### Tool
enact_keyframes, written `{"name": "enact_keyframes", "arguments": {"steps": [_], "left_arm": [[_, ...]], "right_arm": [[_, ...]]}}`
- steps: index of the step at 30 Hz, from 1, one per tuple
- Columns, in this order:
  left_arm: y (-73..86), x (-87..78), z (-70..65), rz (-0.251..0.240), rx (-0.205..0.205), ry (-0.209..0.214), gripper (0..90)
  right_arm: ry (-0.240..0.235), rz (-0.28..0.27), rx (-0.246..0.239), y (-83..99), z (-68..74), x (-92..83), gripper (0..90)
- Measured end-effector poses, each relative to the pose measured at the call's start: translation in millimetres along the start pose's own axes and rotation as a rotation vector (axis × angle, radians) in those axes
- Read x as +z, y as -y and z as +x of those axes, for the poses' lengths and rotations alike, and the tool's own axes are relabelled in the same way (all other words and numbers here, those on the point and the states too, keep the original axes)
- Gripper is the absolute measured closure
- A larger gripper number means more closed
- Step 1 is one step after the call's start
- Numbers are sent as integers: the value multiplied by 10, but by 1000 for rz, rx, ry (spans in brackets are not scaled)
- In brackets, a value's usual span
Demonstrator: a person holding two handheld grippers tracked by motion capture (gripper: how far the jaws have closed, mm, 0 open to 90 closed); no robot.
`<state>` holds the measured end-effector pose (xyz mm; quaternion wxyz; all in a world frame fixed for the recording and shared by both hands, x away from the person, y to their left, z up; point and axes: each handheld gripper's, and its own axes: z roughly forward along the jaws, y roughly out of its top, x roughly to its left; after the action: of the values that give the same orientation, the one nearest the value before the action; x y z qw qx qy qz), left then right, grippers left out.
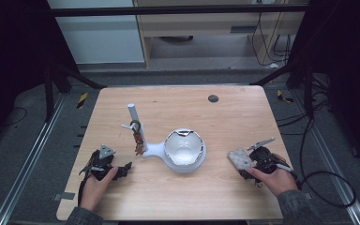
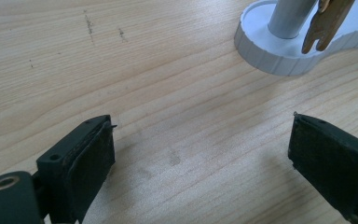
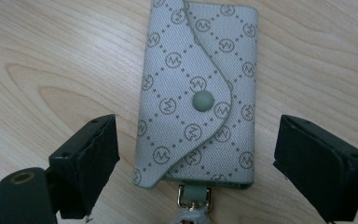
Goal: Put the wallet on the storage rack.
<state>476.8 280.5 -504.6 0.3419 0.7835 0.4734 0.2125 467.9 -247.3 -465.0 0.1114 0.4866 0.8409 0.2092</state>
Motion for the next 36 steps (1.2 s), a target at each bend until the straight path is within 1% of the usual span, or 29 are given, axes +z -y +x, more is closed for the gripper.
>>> {"name": "enact_keyframes", "arguments": {"steps": [3, 4, 10, 17, 25, 28, 30, 31, 36], "left_arm": [[5, 11, -3, 12, 7, 2, 68], [6, 17, -7, 16, 12, 0, 68], [9, 24, -25, 25, 23, 2, 64], [13, 32, -27, 22, 23, 1, 53], [16, 34, -30, 21, 22, 1, 48], [16, 35, -31, 21, 22, 1, 45], [16, 35, -32, 22, 22, 1, 44], [16, 35, -32, 22, 22, 1, 44], [16, 35, -34, 22, 22, 1, 43]], "right_arm": [[6, 2, 7, 18, -6, 24, 152], [-1, 1, 11, 34, -16, 44, 159], [-1, 3, 16, 56, -21, 86, 177], [-4, 8, 10, 56, -5, 120, 243], [2, 13, 4, 51, -7, 123, 269], [-2, 22, -3, 41, -9, 118, 283], [1, 45, -19, 16, -5, 107, 293], [1, 45, -19, 16, -5, 107, 293], [7, 90, -26, -33, 9, 118, 290]]}}
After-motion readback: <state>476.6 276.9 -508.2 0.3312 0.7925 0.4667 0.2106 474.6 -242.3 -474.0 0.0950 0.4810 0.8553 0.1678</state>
